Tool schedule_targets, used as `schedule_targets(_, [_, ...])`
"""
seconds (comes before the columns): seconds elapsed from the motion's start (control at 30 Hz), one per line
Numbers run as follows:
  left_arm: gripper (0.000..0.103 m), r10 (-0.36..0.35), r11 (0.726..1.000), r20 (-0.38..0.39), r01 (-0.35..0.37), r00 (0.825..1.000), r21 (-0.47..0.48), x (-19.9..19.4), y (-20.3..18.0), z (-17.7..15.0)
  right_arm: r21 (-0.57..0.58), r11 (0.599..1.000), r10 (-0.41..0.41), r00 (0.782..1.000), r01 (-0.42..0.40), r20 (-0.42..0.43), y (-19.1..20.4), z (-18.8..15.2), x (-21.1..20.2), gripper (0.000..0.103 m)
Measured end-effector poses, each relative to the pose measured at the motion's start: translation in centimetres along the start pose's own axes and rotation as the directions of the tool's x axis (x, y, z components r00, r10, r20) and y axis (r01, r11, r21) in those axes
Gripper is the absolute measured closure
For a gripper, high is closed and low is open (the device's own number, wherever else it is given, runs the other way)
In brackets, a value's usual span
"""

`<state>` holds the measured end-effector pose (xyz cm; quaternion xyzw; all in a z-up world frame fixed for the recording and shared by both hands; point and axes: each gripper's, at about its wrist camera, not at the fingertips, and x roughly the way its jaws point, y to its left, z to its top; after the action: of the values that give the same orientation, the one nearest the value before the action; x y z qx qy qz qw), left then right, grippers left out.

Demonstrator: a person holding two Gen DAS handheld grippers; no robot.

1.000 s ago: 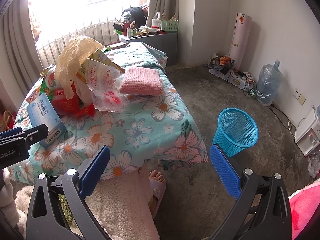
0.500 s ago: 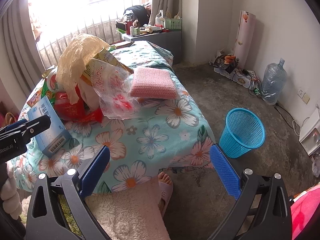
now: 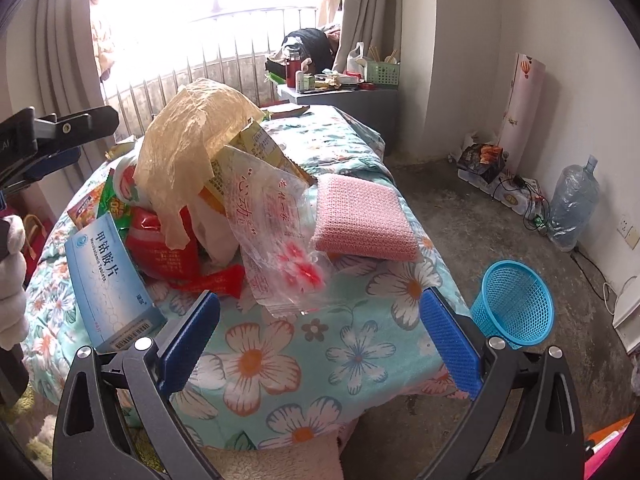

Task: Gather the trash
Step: 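Grasp the crumpled tan paper with the left tool while the right tool grasps the clear printed plastic bag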

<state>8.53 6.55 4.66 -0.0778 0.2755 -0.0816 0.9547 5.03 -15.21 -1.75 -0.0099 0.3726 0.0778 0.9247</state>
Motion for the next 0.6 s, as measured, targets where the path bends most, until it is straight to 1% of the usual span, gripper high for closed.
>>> schedule_targets(0.07, [0.009, -0.03, 1.0, -0.021, 0.03, 0.999, -0.004, 1.4, -0.2, 1.2, 0.002, 1.0, 0.028, 1.0, -0.028, 0.005, 0.1, 0.4, 0.5, 0.01])
schedule_targets(0.13, [0.009, -0.067, 0.998, -0.058, 0.066, 0.996, -0.019, 2.8, -0.3, 2.2, 0.009, 0.998, 0.054, 0.999, -0.054, 0.003, 0.2, 0.8, 1.1, 0.013])
schedule_targets(0.2, [0.009, -0.096, 0.995, -0.085, 0.094, 0.992, -0.033, 4.2, -0.5, 2.9, 0.022, 0.996, 0.091, 0.996, -0.09, -0.007, 0.3, 1.2, 1.9, 0.02])
schedule_targets(0.23, [0.009, -0.106, 0.994, -0.092, 0.104, 0.99, -0.031, 4.8, -0.8, 3.2, 0.028, 0.994, 0.109, 0.994, -0.109, -0.013, 0.3, 1.4, 2.3, 0.022])
schedule_targets(0.3, [0.009, -0.133, 0.991, -0.105, 0.131, 0.986, -0.023, 5.6, -1.2, 3.5, 0.036, 0.99, 0.135, 0.99, -0.134, -0.025, 0.4, 1.5, 3.0, 0.03])
schedule_targets(0.33, [0.009, -0.145, 0.989, -0.118, 0.144, 0.982, -0.021, 6.0, -1.5, 3.5, 0.039, 0.989, 0.146, 0.989, -0.144, -0.034, 0.4, 1.8, 3.4, 0.032])
schedule_targets(0.37, [0.013, -0.147, 0.989, -0.13, 0.146, 0.981, -0.02, 6.4, -1.7, 3.5, 0.047, 0.986, 0.16, 0.986, -0.158, -0.043, 0.4, 1.8, 3.8, 0.038])
schedule_targets(0.4, [0.017, -0.134, 0.991, -0.142, 0.133, 0.981, -0.018, 6.9, -1.8, 3.3, 0.057, 0.983, 0.175, 0.983, -0.172, -0.053, 0.3, 1.8, 4.1, 0.043])
schedule_targets(0.43, [0.027, -0.112, 0.994, -0.163, 0.111, 0.98, -0.011, 7.4, -1.7, 2.9, 0.067, 0.98, 0.189, 0.98, -0.185, -0.063, 0.2, 1.8, 4.4, 0.046])
schedule_targets(0.47, [0.036, -0.091, 0.996, -0.186, 0.093, 0.978, -0.002, 8.0, -1.6, 2.8, 0.077, 0.977, 0.202, 0.977, -0.197, -0.071, 0.2, 1.7, 4.7, 0.051])
schedule_targets(0.5, [0.041, -0.081, 0.997, -0.205, 0.083, 0.975, -0.002, 8.5, -1.4, 2.6, 0.087, 0.974, 0.216, 0.973, -0.21, -0.077, 0.1, 1.6, 4.8, 0.057])
schedule_targets(0.53, [0.052, -0.082, 0.997, -0.215, 0.081, 0.973, -0.014, 8.7, -1.1, 2.5, 0.094, 0.969, 0.234, 0.969, -0.227, -0.078, 0.1, 1.5, 4.8, 0.059])
schedule_targets(0.57, [0.058, -0.094, 0.996, -0.218, 0.09, 0.971, -0.027, 8.7, -0.7, 2.4, 0.1, 0.966, 0.246, 0.966, -0.238, -0.079, 0.0, 1.4, 4.8, 0.065])
schedule_targets(0.6, [0.061, -0.1, 0.995, -0.217, 0.094, 0.971, -0.035, 8.7, -0.4, 2.4, 0.103, 0.965, 0.251, 0.965, -0.242, -0.08, -0.1, 1.3, 4.9, 0.071])
